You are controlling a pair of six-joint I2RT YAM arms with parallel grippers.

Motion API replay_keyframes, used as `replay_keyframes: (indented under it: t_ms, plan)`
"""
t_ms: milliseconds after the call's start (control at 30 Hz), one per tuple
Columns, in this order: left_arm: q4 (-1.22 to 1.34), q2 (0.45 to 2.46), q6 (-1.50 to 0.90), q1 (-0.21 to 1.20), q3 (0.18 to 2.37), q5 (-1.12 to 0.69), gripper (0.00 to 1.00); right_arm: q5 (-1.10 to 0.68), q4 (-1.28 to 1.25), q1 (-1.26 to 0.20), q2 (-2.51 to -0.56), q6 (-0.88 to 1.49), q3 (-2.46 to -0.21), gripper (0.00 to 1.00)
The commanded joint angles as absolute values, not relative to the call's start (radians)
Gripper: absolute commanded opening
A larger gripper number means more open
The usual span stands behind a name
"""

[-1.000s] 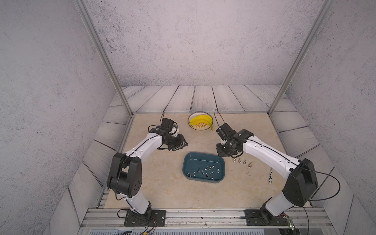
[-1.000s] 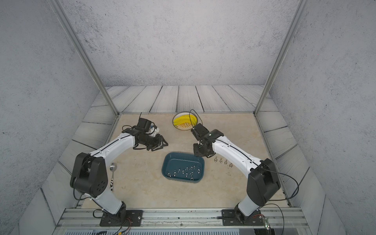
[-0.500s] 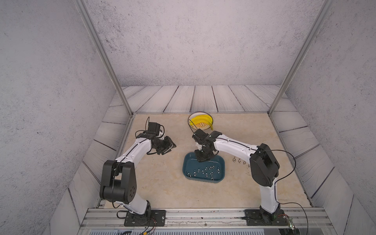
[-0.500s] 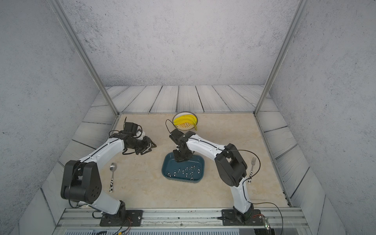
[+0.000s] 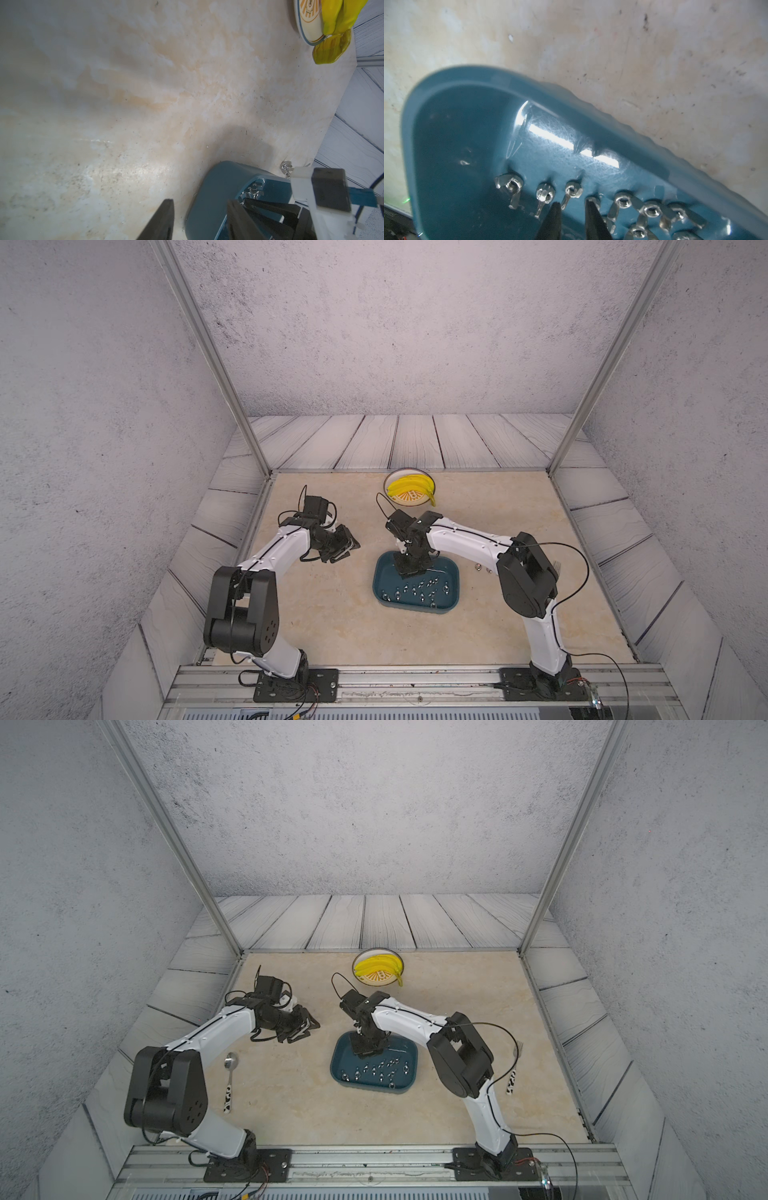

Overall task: Take out the wing nut from the storage box
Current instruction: Pick up the wing nut from the storage box.

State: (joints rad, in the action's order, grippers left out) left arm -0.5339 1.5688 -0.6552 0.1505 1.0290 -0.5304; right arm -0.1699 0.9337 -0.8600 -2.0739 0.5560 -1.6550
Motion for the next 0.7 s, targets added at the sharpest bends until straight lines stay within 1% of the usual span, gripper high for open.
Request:
replay_keyframes:
  t_ms: [0, 300, 667]
  plan:
    - [-0.527, 1.545, -0.65, 0.149, 1.014, -0.544, 0.48, -0.171, 0.981, -0.872, -2.103, 0.573, -1.657, 0.26]
    - [-0.508, 1.538, -0.651, 0.149, 0.994, -0.546, 0.48, -0.156, 0.945, -0.882, -2.101, 0.589, -1.625, 0.28]
    - [-0.513, 1.532, -0.647, 0.15, 1.003, -0.555, 0.48, -0.146, 0.947, -0.881, -2.151, 0.589, -1.66, 0.28]
